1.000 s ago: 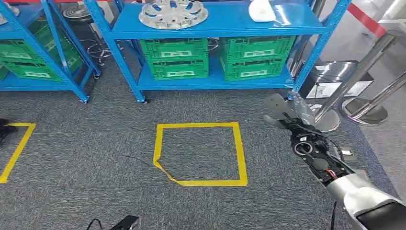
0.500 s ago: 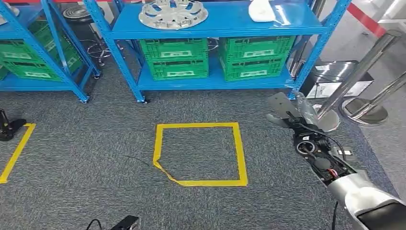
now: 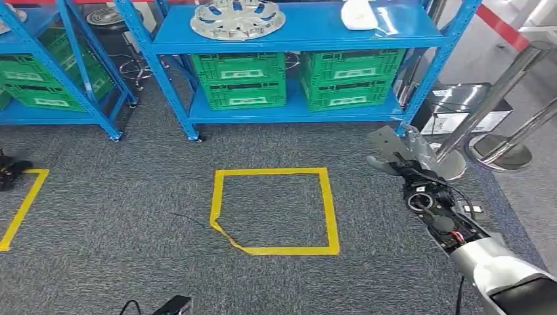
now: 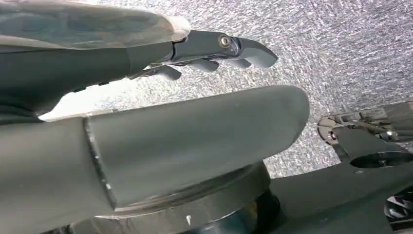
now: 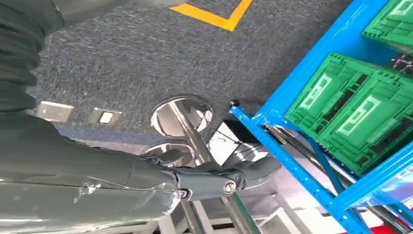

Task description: Take the parts from the cabinet and place them on the table.

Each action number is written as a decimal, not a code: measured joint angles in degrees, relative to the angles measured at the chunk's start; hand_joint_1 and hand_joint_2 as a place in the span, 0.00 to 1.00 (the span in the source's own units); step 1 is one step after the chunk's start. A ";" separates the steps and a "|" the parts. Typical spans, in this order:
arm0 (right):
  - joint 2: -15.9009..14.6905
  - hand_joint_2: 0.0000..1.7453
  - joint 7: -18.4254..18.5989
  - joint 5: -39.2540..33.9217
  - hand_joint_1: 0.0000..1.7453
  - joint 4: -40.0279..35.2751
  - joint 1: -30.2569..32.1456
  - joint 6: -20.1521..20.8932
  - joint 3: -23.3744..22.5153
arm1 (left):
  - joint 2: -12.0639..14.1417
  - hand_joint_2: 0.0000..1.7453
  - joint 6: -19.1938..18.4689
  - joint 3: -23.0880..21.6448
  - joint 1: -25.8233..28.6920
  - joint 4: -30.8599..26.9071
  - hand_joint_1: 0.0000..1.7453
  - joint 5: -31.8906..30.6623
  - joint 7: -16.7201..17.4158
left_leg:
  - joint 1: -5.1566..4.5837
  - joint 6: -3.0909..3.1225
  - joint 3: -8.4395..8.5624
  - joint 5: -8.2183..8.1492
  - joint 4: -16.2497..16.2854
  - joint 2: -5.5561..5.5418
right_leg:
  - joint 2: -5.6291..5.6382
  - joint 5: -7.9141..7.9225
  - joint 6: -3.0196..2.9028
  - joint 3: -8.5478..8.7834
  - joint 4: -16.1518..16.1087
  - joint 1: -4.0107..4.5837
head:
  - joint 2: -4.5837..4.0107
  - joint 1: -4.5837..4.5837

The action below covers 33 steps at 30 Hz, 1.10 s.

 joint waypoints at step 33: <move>9.05 0.00 -15.08 -11.19 0.00 1.36 -2.51 13.97 4.50 | -0.52 0.00 -2.30 1.68 1.13 0.00 0.00 8.41 -4.35 | 0.58 1.64 2.01 0.22 -3.45 -0.11 | 0.09 0.42 1.33 -0.09 1.21 -0.13 | 0.00 -0.02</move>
